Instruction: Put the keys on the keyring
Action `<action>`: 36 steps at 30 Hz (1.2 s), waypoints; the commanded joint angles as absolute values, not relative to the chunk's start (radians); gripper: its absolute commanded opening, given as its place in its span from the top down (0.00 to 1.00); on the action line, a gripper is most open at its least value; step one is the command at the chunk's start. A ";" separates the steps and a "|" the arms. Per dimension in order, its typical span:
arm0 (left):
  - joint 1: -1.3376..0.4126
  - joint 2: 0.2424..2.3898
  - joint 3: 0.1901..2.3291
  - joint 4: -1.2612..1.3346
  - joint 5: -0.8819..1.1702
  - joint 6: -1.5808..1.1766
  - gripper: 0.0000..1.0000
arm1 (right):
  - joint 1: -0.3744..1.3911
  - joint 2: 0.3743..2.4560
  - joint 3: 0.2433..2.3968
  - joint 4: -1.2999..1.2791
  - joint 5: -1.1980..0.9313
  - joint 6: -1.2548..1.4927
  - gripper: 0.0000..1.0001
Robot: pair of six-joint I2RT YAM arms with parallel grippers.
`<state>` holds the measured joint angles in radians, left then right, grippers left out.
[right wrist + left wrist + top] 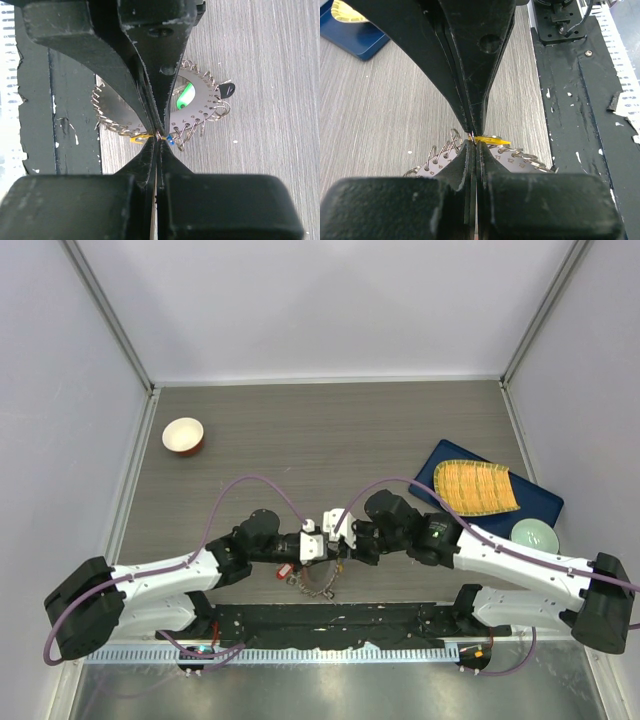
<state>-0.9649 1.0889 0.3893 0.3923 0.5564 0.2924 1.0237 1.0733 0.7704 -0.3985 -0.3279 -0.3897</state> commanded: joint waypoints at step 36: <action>-0.966 0.896 0.350 0.416 0.370 0.362 1.00 | 1.042 0.922 0.779 -0.446 -0.043 -0.351 0.99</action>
<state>-0.9710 0.9371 0.3565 0.4023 0.4103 0.3382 1.0431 0.9421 0.7631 -0.4526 -0.0906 -0.3805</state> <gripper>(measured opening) 0.009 0.029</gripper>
